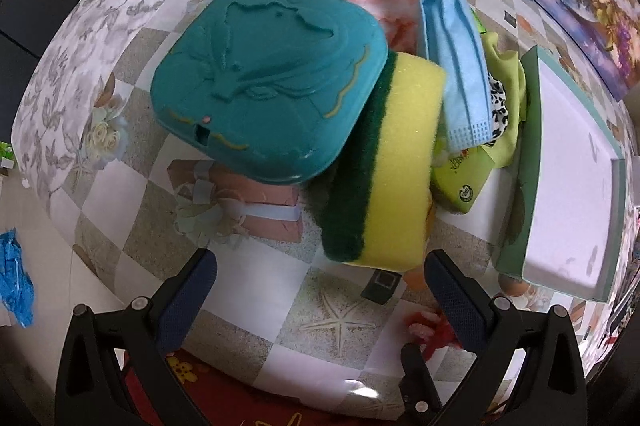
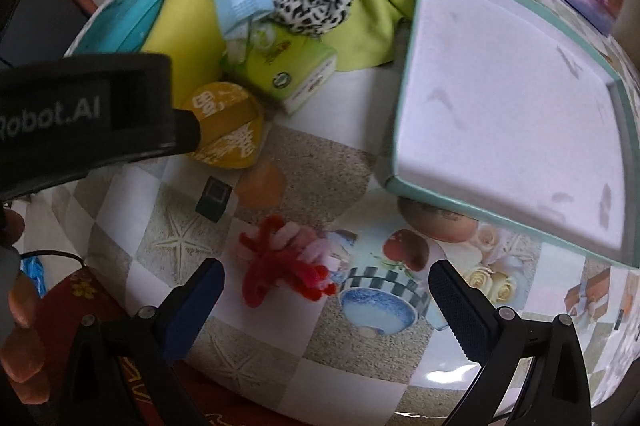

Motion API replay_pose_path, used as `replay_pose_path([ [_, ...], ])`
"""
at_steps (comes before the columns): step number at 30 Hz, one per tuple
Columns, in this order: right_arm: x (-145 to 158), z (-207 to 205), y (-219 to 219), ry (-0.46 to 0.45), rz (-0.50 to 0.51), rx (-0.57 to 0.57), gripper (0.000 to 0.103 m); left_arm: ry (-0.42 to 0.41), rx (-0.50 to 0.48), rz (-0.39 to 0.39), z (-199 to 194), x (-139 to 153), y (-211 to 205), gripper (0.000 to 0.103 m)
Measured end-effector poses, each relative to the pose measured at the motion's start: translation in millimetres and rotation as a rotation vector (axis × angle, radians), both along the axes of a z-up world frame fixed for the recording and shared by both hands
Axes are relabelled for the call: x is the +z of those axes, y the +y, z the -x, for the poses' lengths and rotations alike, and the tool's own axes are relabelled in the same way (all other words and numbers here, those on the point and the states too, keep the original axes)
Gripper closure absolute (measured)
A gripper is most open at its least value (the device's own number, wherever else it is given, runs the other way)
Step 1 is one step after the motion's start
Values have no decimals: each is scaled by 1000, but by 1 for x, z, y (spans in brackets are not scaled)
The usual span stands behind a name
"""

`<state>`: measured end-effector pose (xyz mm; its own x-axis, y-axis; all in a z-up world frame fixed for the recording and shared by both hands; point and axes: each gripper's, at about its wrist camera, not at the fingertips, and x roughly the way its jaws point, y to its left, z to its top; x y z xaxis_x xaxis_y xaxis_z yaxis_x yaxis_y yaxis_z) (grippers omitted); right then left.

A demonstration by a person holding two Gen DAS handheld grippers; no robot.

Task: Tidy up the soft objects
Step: 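Grasp the red pipe-cleaner toy with the right gripper while the left gripper reaches toward the yellow round pad, then lift the red toy with the right gripper while the left gripper grasps the yellow round pad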

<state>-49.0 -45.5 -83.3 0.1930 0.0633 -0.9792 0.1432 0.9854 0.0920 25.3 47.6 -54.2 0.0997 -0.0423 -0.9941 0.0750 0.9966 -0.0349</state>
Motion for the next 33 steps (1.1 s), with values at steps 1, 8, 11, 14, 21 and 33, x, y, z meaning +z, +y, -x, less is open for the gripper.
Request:
replay_pose_path([
  [1,-1,-1,3,-2,-4,0,3,-2,2,4,0,0,1,0],
  [8,7,-1,-5,-6,-54,6,26,-17,43,42,-3,3,13,0],
  [11,9,0,-7,-7,-70,28,37,-31,44,49,-3,6,18,0],
  [14,7,-1,-4,-9,-82,34,52,-35,29,52,2,11,15,1],
  [21,6,4,-30,-13,-118,10,58,-24,3,70,3,10,7,13],
  [33,16,14,-56,-14,-128,-13,58,25,-26,107,9,-1,-24,31],
])
